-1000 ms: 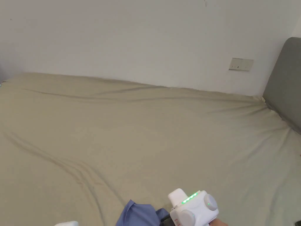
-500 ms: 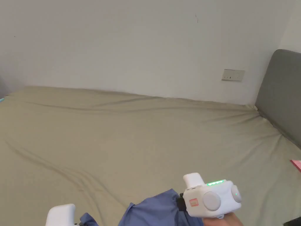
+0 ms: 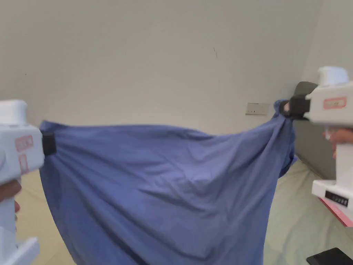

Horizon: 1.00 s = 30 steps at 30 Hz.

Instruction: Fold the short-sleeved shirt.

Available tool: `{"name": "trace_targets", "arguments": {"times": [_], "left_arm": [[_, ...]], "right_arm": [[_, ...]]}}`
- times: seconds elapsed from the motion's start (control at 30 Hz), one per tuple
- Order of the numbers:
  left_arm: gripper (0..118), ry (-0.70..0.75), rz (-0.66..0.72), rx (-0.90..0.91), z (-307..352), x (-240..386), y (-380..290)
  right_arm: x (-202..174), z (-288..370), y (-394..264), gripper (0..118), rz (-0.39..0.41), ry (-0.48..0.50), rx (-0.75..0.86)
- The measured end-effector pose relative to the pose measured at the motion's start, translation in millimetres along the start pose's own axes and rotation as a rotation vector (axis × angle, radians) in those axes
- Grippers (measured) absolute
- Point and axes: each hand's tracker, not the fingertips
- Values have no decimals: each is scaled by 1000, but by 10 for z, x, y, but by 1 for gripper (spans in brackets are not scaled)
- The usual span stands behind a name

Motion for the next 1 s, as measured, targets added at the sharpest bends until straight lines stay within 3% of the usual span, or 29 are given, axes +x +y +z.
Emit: {"name": "trace_targets", "arguments": {"times": [0.13,0.23,0.4,0.63,0.73,1.0], "left_arm": [[0,24,39,88,203,-178,635],[0,-2,66,122,306,-221,1011],[0,31,5,182,377,-16,1435],[0,61,-24,158,71,136,1675],[0,74,-51,141,-111,197,1620],[0,77,-42,70,-1023,323,1701]], "right_arm": [[82,488,508,5,10,-60,88],[70,730,750,5,-1,-38,144],[-88,859,1069,5,70,-88,180],[-183,635,1244,5,96,-128,170],[-194,426,1213,5,147,-153,151],[-169,-394,1179,5,203,-204,97]]}}
